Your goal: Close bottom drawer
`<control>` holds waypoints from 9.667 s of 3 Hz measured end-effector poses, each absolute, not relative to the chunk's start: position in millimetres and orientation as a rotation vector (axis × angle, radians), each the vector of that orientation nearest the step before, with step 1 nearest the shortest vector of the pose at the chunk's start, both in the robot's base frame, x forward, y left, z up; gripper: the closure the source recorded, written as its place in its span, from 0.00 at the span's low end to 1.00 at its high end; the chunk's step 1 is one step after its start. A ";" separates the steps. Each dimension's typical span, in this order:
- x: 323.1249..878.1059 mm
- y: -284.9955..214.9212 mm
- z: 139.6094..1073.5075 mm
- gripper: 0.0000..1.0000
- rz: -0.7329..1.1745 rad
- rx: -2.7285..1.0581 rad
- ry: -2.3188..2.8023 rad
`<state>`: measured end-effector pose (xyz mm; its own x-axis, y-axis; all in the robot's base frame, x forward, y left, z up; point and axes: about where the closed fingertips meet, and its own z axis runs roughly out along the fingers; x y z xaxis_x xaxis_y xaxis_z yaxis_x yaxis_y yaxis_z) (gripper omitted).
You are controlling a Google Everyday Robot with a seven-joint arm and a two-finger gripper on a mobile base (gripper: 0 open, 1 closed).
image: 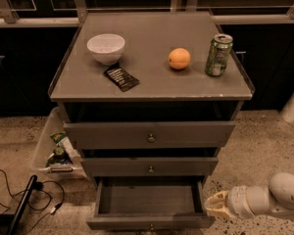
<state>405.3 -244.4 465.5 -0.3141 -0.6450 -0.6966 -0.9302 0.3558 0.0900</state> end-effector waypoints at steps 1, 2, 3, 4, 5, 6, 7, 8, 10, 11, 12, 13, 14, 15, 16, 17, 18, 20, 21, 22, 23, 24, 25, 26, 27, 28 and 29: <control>405.5 -244.5 466.7 1.00 0.661 -1.365 2.061; 404.8 -236.6 450.9 1.00 0.689 -1.381 2.057; 407.5 -231.3 397.5 1.00 0.705 -1.378 2.098; 408.7 -227.4 333.2 1.00 0.690 -1.372 2.102; 409.9 -227.4 278.9 1.00 0.671 -1.374 2.084; 415.6 -231.8 238.8 1.00 0.622 -1.392 2.076; 425.7 -238.7 204.9 1.00 0.582 -1.393 2.100; 432.5 -242.4 179.5 1.00 0.558 -1.392 2.125; 427.0 -243.4 171.4 0.81 0.546 -1.369 2.130; 427.0 -243.3 171.3 0.58 0.547 -1.369 2.130; 427.0 -243.3 171.3 0.35 0.547 -1.369 2.130; 425.8 -240.7 165.8 0.12 0.590 -1.358 2.127; 431.8 -239.1 160.6 1.00 0.595 -1.346 2.126; 461.8 -229.7 155.2 1.00 0.553 -1.377 2.080; 491.6 -229.8 159.5 1.00 0.511 -1.408 2.049; 529.8 -236.6 169.6 1.00 0.446 -1.426 2.029; 528.4 -236.4 169.6 1.00 0.446 -1.426 2.029; 528.4 -236.3 169.5 0.58 0.446 -1.426 2.029; 528.4 -236.3 169.5 0.35 0.446 -1.426 2.029; 553.3 -222.1 175.1 0.12 0.419 -1.476 1.993; 554.3 -220.1 175.0 0.00 0.421 -1.479 1.991; 554.2 -220.1 175.0 0.00 0.421 -1.479 1.991; 547.9 -219.4 177.3 0.00 0.453 -1.478 1.949; 533.8 -248.0 196.1 0.00 0.360 -1.483 1.920; 474.5 -276.0 203.7 0.00 0.263 -1.443 1.948; 410.5 -291.2 211.8 0.00 0.231 -1.423 1.956; 400.1 -292.2 209.3 0.00 0.242 -1.406 1.968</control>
Offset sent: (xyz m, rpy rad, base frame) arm -0.0007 0.0147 -0.0340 0.0138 0.0300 0.0399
